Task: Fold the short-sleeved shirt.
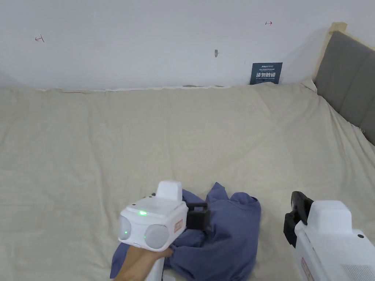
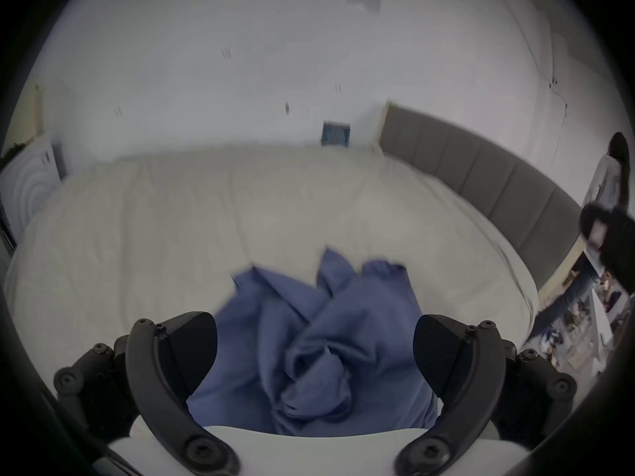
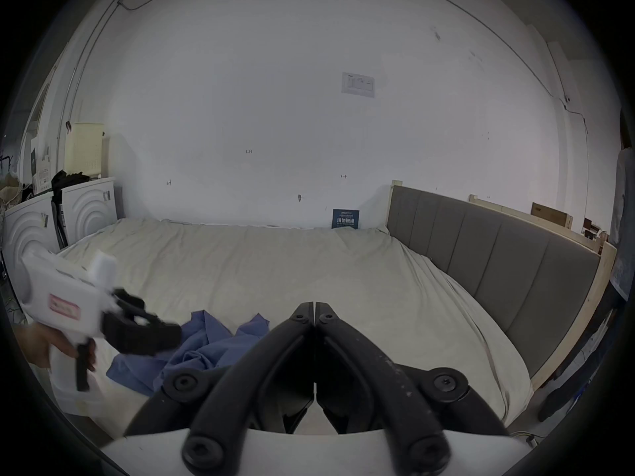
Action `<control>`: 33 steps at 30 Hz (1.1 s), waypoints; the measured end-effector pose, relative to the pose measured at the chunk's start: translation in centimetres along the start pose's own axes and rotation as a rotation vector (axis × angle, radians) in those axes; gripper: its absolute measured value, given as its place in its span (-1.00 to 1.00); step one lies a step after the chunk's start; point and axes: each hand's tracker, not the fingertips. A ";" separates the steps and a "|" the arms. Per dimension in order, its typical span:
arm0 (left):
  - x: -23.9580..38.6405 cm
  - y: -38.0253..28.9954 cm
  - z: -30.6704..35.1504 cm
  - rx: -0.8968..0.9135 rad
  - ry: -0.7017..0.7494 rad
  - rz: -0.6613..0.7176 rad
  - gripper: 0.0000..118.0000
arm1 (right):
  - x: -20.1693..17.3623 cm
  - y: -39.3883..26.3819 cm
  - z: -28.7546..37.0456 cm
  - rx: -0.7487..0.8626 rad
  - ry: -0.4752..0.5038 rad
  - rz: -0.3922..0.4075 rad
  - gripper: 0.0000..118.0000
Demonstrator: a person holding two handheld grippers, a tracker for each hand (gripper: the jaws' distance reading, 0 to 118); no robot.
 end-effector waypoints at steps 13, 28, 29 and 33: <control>-5.5 0.5 12.6 0.463 0.396 -0.082 0.38 | -1.3 3.8 1.3 0.141 -0.015 0.014 -0.98; -10.8 -1.5 9.4 0.008 0.274 0.145 -1.00 | -1.8 3.6 1.0 0.133 -0.006 0.030 -0.98; -11.2 -2.2 8.6 -0.046 0.254 0.177 -1.00 | -1.7 3.4 0.8 0.127 -0.008 0.029 -0.98; -12.4 -5.4 5.3 -0.240 0.200 0.282 -1.00 | -1.4 2.6 0.4 0.102 -0.010 0.014 -0.98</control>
